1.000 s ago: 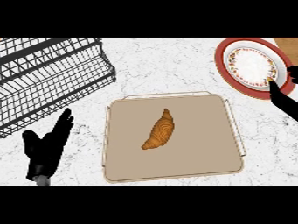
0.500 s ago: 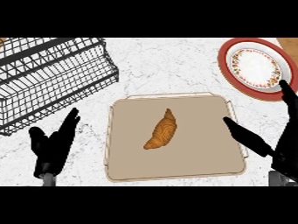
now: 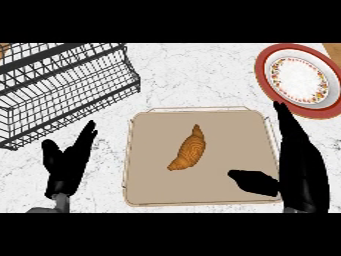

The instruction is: Pick the croissant from the tray and place it in the plate

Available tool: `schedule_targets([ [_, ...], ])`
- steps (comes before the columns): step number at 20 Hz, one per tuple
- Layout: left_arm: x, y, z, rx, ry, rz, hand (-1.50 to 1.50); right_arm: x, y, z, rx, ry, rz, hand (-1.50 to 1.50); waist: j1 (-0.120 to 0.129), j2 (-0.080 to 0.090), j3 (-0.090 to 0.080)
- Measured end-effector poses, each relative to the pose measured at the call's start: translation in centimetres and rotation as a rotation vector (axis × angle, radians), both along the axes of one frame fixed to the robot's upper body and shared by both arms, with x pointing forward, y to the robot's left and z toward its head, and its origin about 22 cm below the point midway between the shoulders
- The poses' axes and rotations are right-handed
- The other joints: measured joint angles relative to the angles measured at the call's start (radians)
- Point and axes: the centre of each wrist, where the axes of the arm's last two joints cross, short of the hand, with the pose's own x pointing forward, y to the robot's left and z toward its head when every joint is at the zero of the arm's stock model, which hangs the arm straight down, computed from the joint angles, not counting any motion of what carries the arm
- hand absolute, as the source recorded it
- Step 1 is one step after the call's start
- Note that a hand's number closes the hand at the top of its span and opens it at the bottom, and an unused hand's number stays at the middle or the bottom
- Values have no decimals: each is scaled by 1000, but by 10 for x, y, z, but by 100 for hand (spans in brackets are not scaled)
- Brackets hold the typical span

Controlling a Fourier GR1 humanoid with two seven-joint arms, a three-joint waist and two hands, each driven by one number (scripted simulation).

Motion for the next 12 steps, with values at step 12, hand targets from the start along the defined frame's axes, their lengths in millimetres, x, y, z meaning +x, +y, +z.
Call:
schedule_targets([
  [12, -1, 3, -2, -6, -9, -17, 0, 34, 74, 2, -99, 167, 42, -150, 12, 3, 4],
])
